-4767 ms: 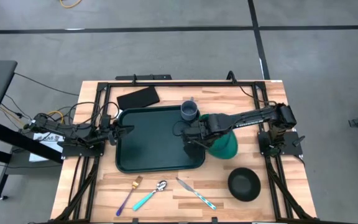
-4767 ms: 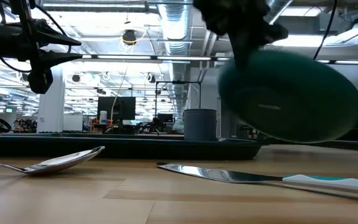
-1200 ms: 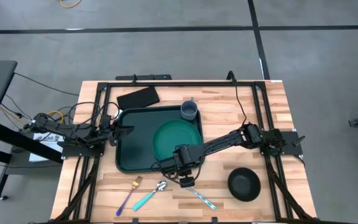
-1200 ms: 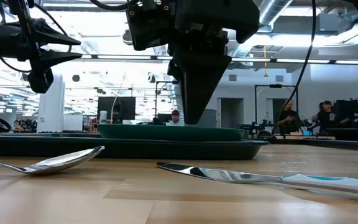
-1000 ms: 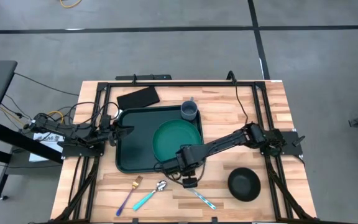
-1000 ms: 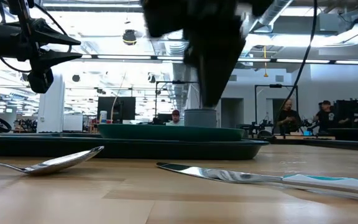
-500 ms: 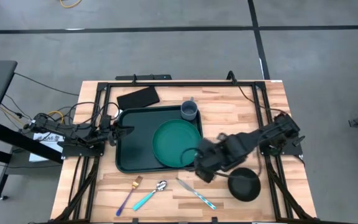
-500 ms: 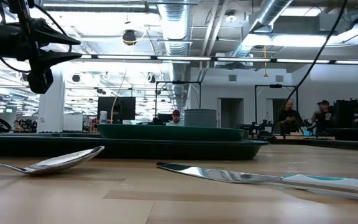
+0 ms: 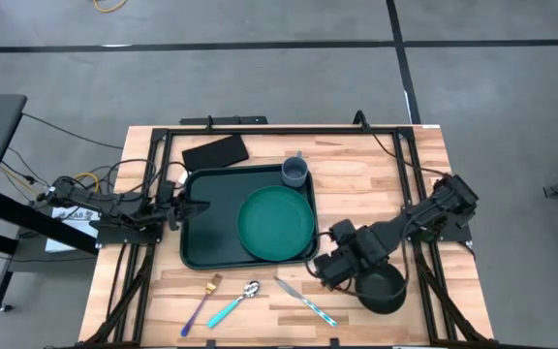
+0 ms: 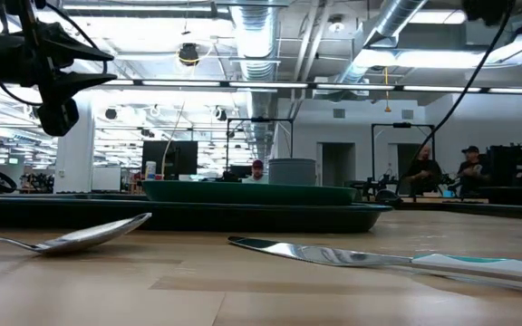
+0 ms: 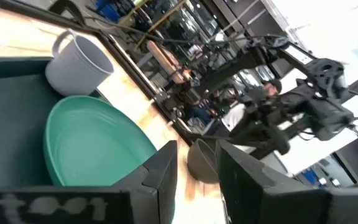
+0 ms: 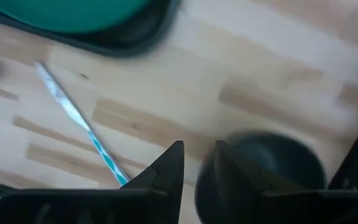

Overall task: Set up tray
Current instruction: Put the black bowl on the black tray on top of the green plate

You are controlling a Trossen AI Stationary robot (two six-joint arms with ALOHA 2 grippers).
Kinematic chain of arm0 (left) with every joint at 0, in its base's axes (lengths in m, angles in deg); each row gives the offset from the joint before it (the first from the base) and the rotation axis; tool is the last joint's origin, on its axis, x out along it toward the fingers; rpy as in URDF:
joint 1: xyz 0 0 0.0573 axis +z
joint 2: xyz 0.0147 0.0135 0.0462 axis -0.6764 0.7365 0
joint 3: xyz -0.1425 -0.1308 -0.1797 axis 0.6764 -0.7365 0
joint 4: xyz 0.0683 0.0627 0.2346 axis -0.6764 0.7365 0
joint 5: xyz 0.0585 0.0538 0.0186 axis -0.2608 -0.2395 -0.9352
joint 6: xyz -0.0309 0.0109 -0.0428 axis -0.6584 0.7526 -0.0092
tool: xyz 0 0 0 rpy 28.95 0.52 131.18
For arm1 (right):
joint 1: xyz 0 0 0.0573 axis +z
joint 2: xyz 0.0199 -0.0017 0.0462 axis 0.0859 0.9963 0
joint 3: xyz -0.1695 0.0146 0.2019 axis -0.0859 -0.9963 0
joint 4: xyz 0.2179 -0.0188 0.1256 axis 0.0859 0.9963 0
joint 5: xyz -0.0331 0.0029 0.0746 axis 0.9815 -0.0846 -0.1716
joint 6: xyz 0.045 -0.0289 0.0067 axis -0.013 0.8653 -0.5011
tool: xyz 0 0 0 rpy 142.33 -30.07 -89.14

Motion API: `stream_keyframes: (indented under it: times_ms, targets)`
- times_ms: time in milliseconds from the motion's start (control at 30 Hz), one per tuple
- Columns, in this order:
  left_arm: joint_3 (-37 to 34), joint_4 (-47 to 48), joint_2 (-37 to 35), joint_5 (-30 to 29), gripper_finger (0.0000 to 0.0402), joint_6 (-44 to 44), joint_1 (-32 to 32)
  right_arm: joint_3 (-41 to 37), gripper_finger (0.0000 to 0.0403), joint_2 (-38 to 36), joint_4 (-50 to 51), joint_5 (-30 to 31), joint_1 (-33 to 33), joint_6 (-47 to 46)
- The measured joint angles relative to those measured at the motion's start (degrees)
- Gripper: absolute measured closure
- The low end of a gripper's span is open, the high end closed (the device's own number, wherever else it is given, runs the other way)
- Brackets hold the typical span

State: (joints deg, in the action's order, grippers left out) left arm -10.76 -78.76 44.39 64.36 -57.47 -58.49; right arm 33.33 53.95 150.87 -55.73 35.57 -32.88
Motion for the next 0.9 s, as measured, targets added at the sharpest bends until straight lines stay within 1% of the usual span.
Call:
stream_keyframes:
  times_ms: [167,267,467,600,667,733,800,900]
  targets:
    - [0.0,0.12,0.0,2.17,0.0303,-0.02,0.0,-3.93,0.0321,-0.09,-3.94,-5.14,1.05,-5.95]
    - [0.0,0.2,-0.01,2.92,0.0303,0.0,0.0,-4.41,0.0321,-0.02,-6.33,-5.31,2.56,-11.19]
    - [0.0,0.24,-0.01,3.14,0.0303,0.01,0.0,-4.39,0.0321,0.52,-5.03,-3.75,6.5,-25.33]
    - [0.0,0.22,-0.01,3.14,0.0303,0.21,0.0,-6.46,0.0321,1.19,-6.03,-4.84,8.05,-30.67]
    - [0.0,0.24,-0.01,3.14,0.0303,1.06,0.0,-8.15,0.0321,1.29,-6.93,-6.72,8.21,-31.72]
    - [0.0,0.24,0.0,3.14,0.0303,1.49,0.0,-10.04,0.0321,1.03,-10.82,-8.07,7.98,-31.53]
    - [0.0,0.24,0.01,3.15,0.0303,1.49,0.0,-11.9,0.0321,1.26,-14.31,-8.31,7.67,-30.99]
    - [0.0,0.26,0.01,3.62,0.0303,1.55,0.0,-13.06,0.0321,1.18,-15.68,-8.36,7.21,-31.01]
